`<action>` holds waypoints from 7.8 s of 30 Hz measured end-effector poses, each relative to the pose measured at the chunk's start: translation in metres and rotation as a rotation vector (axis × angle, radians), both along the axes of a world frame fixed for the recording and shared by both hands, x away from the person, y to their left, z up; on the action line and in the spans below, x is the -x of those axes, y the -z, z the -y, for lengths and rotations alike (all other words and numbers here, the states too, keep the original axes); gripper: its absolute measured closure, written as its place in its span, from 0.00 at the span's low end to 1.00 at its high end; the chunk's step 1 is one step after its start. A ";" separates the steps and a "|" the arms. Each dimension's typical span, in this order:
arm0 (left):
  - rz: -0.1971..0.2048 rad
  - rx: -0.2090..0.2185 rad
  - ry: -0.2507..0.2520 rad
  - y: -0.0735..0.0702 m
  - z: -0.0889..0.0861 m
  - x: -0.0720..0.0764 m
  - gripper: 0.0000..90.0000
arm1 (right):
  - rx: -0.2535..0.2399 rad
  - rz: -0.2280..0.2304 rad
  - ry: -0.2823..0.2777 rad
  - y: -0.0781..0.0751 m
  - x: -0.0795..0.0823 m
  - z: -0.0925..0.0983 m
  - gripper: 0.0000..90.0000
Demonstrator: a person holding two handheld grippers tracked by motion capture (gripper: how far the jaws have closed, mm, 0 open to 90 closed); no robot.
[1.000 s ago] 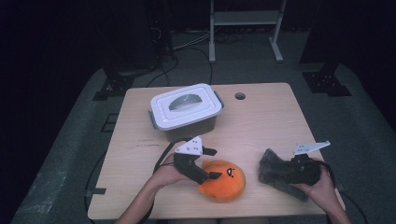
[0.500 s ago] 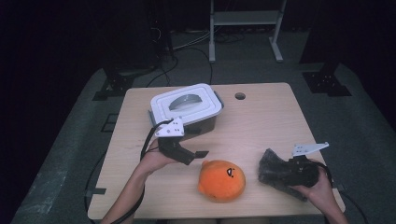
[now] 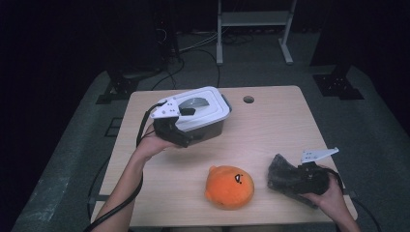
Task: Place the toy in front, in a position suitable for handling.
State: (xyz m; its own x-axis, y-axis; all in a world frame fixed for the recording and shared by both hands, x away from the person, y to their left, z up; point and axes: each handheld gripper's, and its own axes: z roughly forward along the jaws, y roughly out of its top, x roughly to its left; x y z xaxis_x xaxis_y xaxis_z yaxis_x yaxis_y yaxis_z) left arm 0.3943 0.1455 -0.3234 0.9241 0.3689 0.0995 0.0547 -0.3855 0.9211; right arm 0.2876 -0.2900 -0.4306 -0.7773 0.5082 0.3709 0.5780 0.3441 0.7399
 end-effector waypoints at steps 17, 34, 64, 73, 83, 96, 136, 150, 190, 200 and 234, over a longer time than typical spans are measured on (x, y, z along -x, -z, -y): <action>-0.023 -0.026 -0.057 0.000 -0.012 -0.038 0.10 | 0.006 -0.008 0.003 0.002 -0.003 0.002 0.41; -0.053 -0.040 -0.120 0.003 -0.016 -0.060 0.06 | 0.009 -0.013 -0.005 0.003 -0.004 0.002 0.39; -0.110 -0.094 -0.155 0.013 -0.018 -0.097 0.21 | 0.019 -0.027 -0.032 0.006 -0.006 -0.001 0.39; -0.096 -0.124 -0.158 0.017 -0.017 -0.104 0.38 | 0.016 -0.025 -0.035 0.005 -0.006 -0.001 0.39; -0.076 -0.190 -0.159 0.018 -0.013 -0.107 0.60 | 0.017 -0.022 -0.040 0.005 -0.004 -0.001 0.39; -0.078 -0.227 -0.120 0.015 -0.011 -0.104 0.72 | 0.011 -0.021 -0.037 0.004 -0.003 -0.001 0.39; -0.178 -0.238 0.107 0.012 0.026 -0.094 0.74 | -0.006 -0.027 -0.037 0.004 -0.004 0.001 0.39; -0.182 -0.259 0.178 0.013 0.040 -0.082 0.74 | -0.004 -0.026 -0.039 0.004 -0.003 0.000 0.39; -0.108 -0.255 0.157 0.011 0.048 -0.069 0.58 | -0.008 -0.018 -0.039 0.002 -0.002 0.001 0.39; -0.086 -0.286 0.159 0.009 0.052 -0.069 0.70 | -0.010 -0.015 -0.043 0.002 -0.003 0.000 0.39; -0.042 -0.281 0.123 -0.013 0.035 -0.056 0.74 | -0.010 -0.014 -0.038 0.001 -0.002 0.000 0.39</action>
